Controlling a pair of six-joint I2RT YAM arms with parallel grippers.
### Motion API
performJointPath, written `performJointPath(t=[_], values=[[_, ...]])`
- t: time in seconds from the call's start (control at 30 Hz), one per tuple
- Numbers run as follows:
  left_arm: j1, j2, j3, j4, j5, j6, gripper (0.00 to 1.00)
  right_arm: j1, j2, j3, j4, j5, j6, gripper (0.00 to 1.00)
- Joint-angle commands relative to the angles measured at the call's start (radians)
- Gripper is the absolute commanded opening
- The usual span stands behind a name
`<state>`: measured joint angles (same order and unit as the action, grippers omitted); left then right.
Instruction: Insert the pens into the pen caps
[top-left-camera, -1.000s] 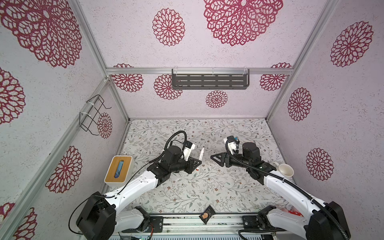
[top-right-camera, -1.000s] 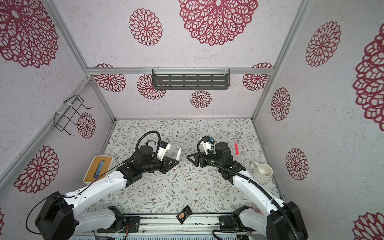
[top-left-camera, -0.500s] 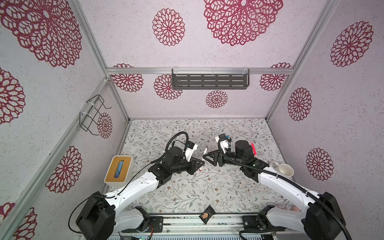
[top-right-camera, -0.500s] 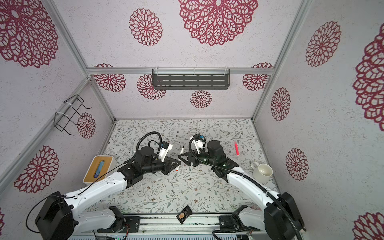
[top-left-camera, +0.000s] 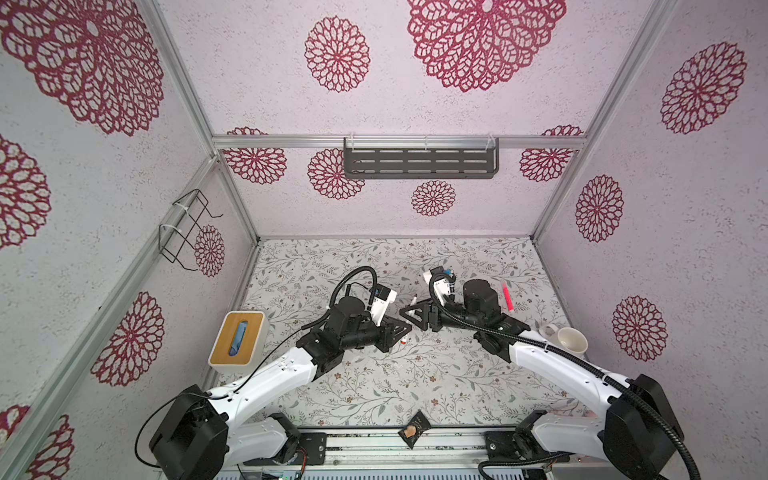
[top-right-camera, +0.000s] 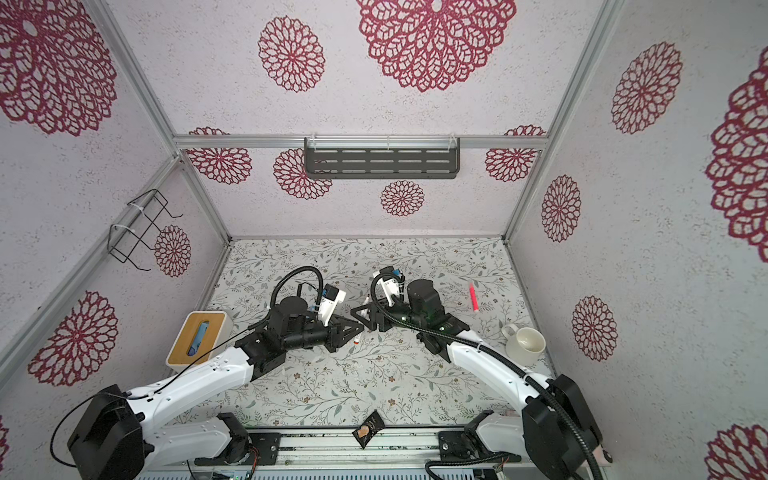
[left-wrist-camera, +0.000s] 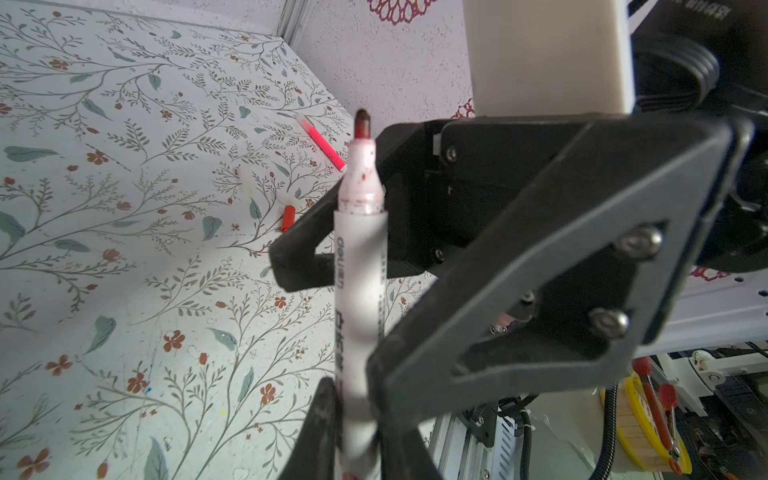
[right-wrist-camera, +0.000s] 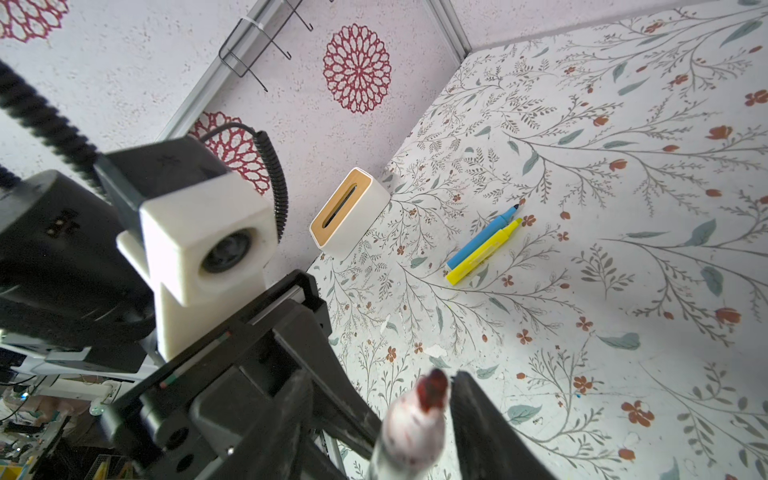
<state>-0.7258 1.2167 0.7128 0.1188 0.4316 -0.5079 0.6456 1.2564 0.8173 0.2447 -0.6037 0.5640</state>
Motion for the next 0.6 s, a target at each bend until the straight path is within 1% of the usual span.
performJointPath(t=[0.0, 0.07, 0.17, 0.27, 0.3, 0.33, 0.37, 0.4, 0.43, 0.47, 0.5, 0.57], values=[[-0.009, -0.017, -0.012, 0.038, 0.005, -0.001, 0.01, 0.011, 0.001, 0.031, 0.050, -0.002, 0.012, 0.48], [-0.009, -0.018, -0.014, 0.039, 0.000, 0.001, 0.01, 0.014, 0.001, 0.032, 0.050, -0.001, 0.014, 0.39], [-0.010, -0.022, -0.018, 0.042, 0.001, -0.001, 0.01, 0.017, -0.001, 0.030, 0.055, -0.001, 0.017, 0.23], [-0.009, -0.028, -0.019, 0.042, 0.004, -0.002, 0.02, 0.020, -0.003, 0.027, 0.056, 0.004, 0.020, 0.11], [-0.009, -0.029, -0.020, 0.043, 0.002, -0.005, 0.03, 0.020, -0.005, 0.028, 0.055, 0.004, 0.021, 0.08], [-0.009, -0.029, -0.021, 0.041, -0.001, -0.013, 0.09, 0.020, -0.007, 0.028, 0.056, 0.005, 0.023, 0.04], [-0.010, -0.028, -0.020, 0.038, -0.002, -0.017, 0.21, 0.022, -0.009, 0.030, 0.056, 0.005, 0.023, 0.01], [-0.010, -0.026, -0.021, 0.038, 0.002, -0.018, 0.31, 0.022, -0.013, 0.030, 0.059, 0.005, 0.025, 0.00], [-0.009, -0.025, -0.023, 0.043, 0.012, -0.022, 0.38, 0.022, -0.015, 0.030, 0.062, 0.007, 0.027, 0.00], [-0.009, -0.021, -0.023, 0.048, 0.028, -0.030, 0.42, 0.023, -0.018, 0.032, 0.063, 0.007, 0.027, 0.00], [-0.009, -0.018, -0.020, 0.051, 0.037, -0.039, 0.44, 0.025, -0.021, 0.035, 0.062, 0.006, 0.026, 0.00], [-0.009, -0.011, -0.015, 0.047, 0.033, -0.050, 0.45, 0.030, -0.022, 0.040, 0.053, 0.008, 0.014, 0.00]])
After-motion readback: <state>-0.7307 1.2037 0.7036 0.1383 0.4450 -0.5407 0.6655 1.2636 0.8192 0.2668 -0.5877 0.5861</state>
